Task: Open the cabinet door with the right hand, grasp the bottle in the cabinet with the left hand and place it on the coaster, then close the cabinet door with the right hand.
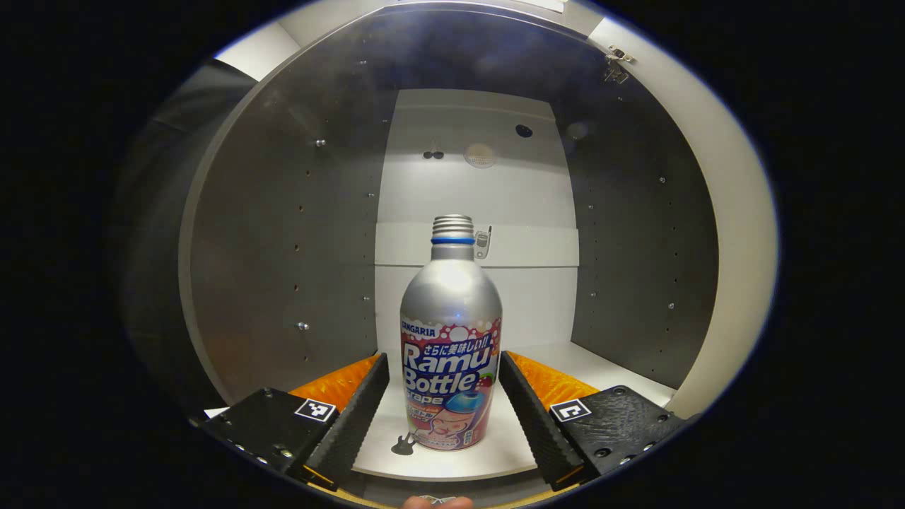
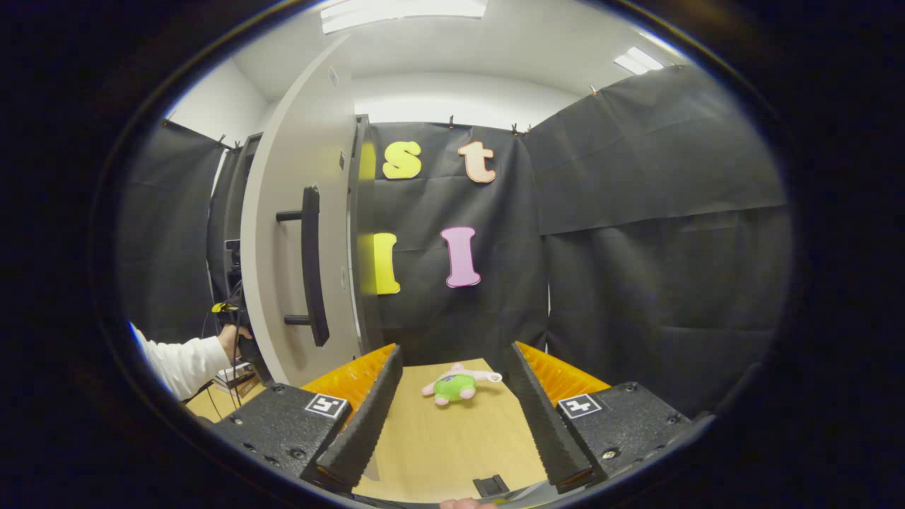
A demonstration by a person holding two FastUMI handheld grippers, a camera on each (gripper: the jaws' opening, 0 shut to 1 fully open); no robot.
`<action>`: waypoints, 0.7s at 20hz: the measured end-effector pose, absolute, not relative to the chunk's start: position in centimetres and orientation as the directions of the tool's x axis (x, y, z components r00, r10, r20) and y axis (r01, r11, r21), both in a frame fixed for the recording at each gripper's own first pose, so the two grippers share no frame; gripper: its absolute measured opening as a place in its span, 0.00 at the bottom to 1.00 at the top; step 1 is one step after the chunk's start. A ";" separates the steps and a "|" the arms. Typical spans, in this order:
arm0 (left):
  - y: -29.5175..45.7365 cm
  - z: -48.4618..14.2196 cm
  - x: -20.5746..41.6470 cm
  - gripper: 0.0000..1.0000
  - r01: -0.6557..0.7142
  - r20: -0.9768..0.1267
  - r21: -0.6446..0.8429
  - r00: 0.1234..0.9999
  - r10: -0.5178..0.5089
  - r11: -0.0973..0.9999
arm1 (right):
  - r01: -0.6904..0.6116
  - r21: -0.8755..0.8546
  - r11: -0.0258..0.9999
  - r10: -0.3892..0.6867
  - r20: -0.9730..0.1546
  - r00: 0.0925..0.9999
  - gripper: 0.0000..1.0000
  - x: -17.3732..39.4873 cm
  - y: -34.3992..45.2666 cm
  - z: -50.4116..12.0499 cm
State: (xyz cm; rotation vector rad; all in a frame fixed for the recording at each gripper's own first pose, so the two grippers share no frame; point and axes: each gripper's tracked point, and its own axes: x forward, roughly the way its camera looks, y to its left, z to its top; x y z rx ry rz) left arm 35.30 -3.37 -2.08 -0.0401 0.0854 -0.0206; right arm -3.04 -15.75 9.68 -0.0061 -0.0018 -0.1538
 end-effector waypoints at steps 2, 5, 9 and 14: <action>-3.5 -1.8 35.5 0.94 0.030 -0.072 -0.053 0.997 -0.033 0.998 | 0.154 -0.005 0.988 -0.154 0.002 0.988 0.93 -3.1 -15.8 9.6; -3.3 -1.5 35.5 0.70 0.030 -0.070 -0.045 0.997 -0.033 0.999 | 0.150 -0.001 0.989 -0.150 -0.003 0.989 0.93 -3.1 -15.7 9.5; -2.7 -0.6 34.0 0.75 0.029 -0.049 -0.045 0.998 -0.031 0.999 | 0.131 -0.001 0.991 -0.131 -0.005 0.991 0.93 -2.9 -15.4 9.3; -1.9 0.7 27.9 0.72 0.061 0.008 -0.051 0.998 -0.060 0.997 | 0.082 -0.006 0.997 -0.082 -0.012 0.997 0.94 -2.8 -14.6 9.1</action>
